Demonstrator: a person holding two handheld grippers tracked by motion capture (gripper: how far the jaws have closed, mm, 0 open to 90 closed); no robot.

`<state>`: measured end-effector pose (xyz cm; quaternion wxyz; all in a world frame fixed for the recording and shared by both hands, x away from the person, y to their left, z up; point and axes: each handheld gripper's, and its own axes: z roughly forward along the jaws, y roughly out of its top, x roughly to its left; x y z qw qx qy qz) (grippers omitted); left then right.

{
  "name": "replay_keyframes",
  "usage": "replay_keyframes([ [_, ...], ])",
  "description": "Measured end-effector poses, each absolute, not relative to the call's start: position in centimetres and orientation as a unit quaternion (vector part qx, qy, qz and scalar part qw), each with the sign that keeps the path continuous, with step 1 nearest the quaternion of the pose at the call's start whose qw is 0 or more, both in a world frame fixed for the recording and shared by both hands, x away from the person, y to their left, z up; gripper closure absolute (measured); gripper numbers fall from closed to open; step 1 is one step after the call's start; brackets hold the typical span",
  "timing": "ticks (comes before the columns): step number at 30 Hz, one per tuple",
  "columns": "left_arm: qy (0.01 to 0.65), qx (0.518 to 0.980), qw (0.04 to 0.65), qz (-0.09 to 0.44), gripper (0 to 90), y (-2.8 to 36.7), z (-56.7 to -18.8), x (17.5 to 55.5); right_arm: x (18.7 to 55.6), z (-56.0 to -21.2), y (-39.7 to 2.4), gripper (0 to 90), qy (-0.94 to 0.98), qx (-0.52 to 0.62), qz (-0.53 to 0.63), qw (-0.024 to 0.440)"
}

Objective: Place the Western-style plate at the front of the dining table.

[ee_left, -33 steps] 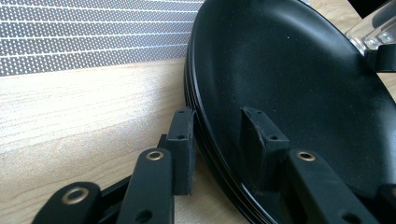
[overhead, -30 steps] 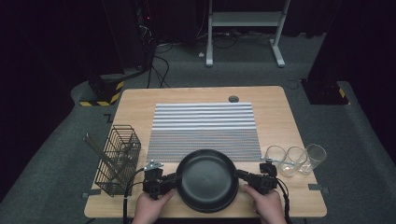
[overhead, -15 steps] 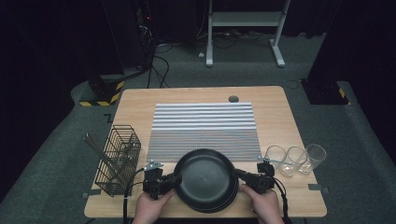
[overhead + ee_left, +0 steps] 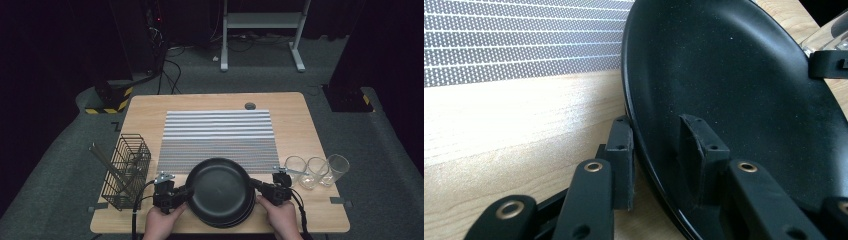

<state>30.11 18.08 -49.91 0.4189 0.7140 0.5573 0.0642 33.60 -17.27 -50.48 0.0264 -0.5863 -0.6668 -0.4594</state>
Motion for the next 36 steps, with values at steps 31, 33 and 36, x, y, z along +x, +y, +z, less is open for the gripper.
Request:
replay_keyframes([
  [31, 0.549, 0.706, 0.439, 0.089, 70.3, 18.0, -49.6, 31.3, 34.4, -49.9, -17.0, 84.7, -0.663, -0.585, -0.468, 0.004],
  [33, 0.547, 0.706, 0.441, 0.092, 70.5, 18.0, -49.6, 31.4, 34.6, -49.7, -16.9, 84.6, -0.665, -0.584, -0.466, -0.002],
  [36, 0.547, 0.704, 0.444, 0.094, 70.8, 17.9, -49.5, 31.7, 34.9, -49.6, -16.8, 84.6, -0.664, -0.587, -0.464, -0.006],
])
